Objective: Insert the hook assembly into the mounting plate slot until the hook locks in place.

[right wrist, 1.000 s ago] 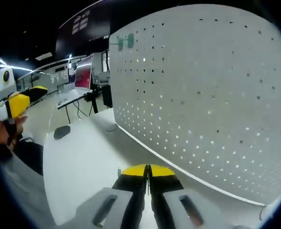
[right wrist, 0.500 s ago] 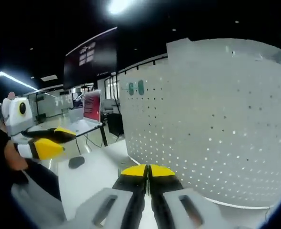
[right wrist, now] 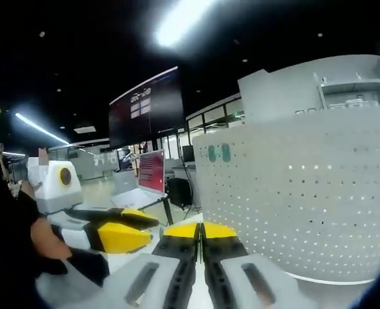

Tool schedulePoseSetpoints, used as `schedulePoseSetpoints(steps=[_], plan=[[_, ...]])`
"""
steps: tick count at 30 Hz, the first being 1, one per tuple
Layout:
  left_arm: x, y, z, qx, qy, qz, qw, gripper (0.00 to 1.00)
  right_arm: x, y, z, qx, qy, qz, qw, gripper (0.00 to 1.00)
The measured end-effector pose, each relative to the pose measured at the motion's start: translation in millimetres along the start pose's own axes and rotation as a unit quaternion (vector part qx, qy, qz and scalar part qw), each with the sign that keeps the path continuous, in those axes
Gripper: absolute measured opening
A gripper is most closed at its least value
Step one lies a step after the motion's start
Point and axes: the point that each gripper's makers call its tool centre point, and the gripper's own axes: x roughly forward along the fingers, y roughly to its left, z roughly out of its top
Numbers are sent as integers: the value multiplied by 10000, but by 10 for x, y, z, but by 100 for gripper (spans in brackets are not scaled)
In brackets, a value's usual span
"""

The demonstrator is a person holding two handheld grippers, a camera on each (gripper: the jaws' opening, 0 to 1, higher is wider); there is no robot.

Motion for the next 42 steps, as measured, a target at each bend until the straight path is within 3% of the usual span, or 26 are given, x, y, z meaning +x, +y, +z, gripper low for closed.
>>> schedulePoseSetpoints(steps=[8, 13, 24, 31, 32, 33, 42], plan=[[10, -77, 0, -17, 28, -177, 9998, 7, -5, 98, 8, 15, -31, 116, 9999, 0], [10, -84, -10, 40, 64, -190, 9998, 6, -20, 103, 5, 24, -30, 118, 9999, 0], [-24, -42, 2, 1252, 198, 60, 9919, 2, -27, 138, -24, 45, 22, 171, 9998, 0], [-33, -35, -12, 1178, 182, 54, 9929, 3, -33, 147, -26, 96, 42, 169, 9998, 0], [-22, -28, -36, 972, 176, 51, 9951, 15, -38, 165, 8, 100, 14, 190, 9998, 0], [-23, -18, -36, 957, 165, 70, 9952, 17, -38, 170, 10, 93, 21, 196, 9998, 0], [2, -20, -40, 1000, 136, 34, 9949, 16, -23, 237, -16, 143, 102, 323, 9993, 0]])
